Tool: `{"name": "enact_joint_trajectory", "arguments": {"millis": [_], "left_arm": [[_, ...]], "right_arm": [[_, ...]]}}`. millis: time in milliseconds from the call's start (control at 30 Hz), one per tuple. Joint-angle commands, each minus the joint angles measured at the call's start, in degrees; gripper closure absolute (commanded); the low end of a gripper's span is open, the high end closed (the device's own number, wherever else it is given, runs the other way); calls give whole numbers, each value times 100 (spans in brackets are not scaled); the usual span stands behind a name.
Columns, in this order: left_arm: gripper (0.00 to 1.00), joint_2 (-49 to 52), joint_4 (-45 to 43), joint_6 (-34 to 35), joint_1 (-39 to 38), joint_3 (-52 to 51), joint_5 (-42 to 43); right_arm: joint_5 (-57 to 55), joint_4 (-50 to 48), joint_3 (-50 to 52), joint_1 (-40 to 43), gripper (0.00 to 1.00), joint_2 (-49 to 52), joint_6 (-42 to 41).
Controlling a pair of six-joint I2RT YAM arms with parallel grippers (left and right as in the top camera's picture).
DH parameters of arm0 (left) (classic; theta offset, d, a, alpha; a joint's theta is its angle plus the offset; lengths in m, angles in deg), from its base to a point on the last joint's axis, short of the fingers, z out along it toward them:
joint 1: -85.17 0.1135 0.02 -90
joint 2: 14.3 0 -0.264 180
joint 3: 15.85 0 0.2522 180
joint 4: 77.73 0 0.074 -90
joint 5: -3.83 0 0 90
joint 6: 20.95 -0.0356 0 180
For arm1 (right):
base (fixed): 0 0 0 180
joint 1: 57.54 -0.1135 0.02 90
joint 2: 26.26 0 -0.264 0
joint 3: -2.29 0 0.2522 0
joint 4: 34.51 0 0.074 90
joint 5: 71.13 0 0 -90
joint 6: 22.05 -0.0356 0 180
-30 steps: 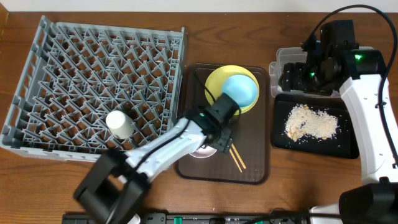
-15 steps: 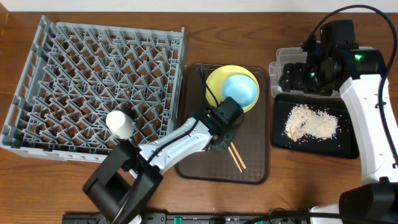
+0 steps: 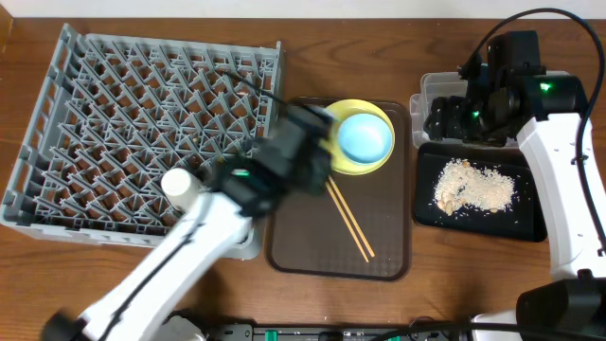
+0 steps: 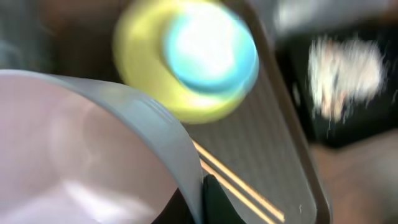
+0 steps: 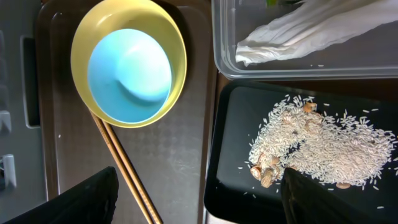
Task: Sort waste into correct bins and load items into the dishwasher
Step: 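Grasp the pink bowl on the tray with the left gripper and lift, then place the pink bowl into the dish rack and release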
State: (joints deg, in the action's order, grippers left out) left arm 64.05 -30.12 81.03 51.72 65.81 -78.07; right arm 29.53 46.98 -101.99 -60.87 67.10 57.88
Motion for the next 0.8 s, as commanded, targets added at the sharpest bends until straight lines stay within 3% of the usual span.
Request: {"name": "enact_joint_trajectory", "arguments": {"millis": [0,367,600,767], "left_arm": [[92,-286,-61,-564,925,70,1152],[92,431,-951,-699,4207,70,5768],[92,1569,-1480,-411,4996,70,7178],[92,2223,-1921,-177,5265,70,7403]], "right_arm": [[-11,15,-55,26,18,-85,-57],[-11,66,-55,26,18,-85,-59],[-11,68,-55,26,18,-85,-59],[-11,83,-55,26,18,-85,-59]]}}
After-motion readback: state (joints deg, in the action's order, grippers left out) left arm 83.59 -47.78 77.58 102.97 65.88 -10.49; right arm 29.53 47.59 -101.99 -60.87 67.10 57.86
